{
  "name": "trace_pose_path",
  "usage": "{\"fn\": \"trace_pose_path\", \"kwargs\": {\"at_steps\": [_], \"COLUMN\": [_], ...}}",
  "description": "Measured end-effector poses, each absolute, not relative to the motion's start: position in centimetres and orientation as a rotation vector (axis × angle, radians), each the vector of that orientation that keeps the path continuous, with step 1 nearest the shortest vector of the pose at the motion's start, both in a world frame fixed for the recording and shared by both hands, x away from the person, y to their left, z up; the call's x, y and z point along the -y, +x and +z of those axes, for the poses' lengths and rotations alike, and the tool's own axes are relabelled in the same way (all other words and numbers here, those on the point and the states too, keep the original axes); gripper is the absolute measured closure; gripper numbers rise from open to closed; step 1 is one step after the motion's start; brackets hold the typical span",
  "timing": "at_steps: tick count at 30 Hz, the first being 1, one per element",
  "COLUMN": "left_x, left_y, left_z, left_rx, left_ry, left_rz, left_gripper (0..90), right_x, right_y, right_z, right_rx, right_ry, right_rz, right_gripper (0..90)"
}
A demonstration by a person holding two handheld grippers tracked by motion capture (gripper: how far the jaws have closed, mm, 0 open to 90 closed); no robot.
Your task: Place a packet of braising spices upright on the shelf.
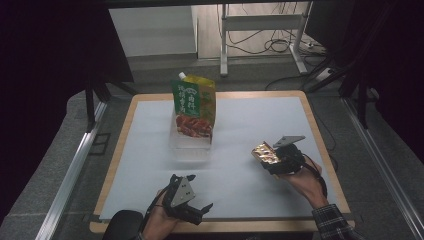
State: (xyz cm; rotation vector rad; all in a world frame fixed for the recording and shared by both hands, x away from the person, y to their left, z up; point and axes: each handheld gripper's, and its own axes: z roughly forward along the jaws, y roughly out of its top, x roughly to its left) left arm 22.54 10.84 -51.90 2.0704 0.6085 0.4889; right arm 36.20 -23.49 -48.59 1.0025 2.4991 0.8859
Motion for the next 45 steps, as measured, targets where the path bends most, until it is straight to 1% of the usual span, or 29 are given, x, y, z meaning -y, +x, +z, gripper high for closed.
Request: {"fn": "trace_pose_path", "kwargs": {"at_steps": [6, 12, 14, 16, 20, 30, 45], "left_x": [-10.8, -10.8, -10.7, -10.7, -10.6, -10.6, -10.4], "left_y": [22.5, 22.5, 22.5, 22.5, 22.6, 22.6, 22.6], "left_z": [-52.0, -52.0, -52.0, -52.0, -52.0, -52.1, -52.1], "left_rx": [-0.604, -0.6, -0.6, -0.6, -0.601, -0.598, -0.587], "left_ry": [2.075, 2.079, 2.08, 2.08, 2.082, 2.09, 2.098], "left_rz": [0.487, 0.487, 0.487, 0.49, 0.493, 0.496, 0.495], "left_gripper": [0.0, 0.0, 0.0, 0.0, 0.0, 0.0, 0.0], "right_x": [21.9, 21.8, 21.8, 21.8, 21.8, 21.5, 18.9], "right_y": [35.7, 36.0, 36.1, 36.2, 36.4, 37.3, 39.3], "right_z": [-49.8, -50.7, -50.9, -50.8, -50.3, -49.4, -48.7], "right_rx": [-2.558, -2.589, -2.602, -2.605, -2.612, -2.69, -2.814], "right_ry": [0.938, 0.921, 0.925, 0.951, 0.955, 0.955, 0.944], "right_rz": [0.84, 0.793, 0.783, 0.806, 0.786, 0.678, 0.433], "right_gripper": [31.3, 30.9, 29.3, 26.3, 24.5, 25.3, 25.9]}}
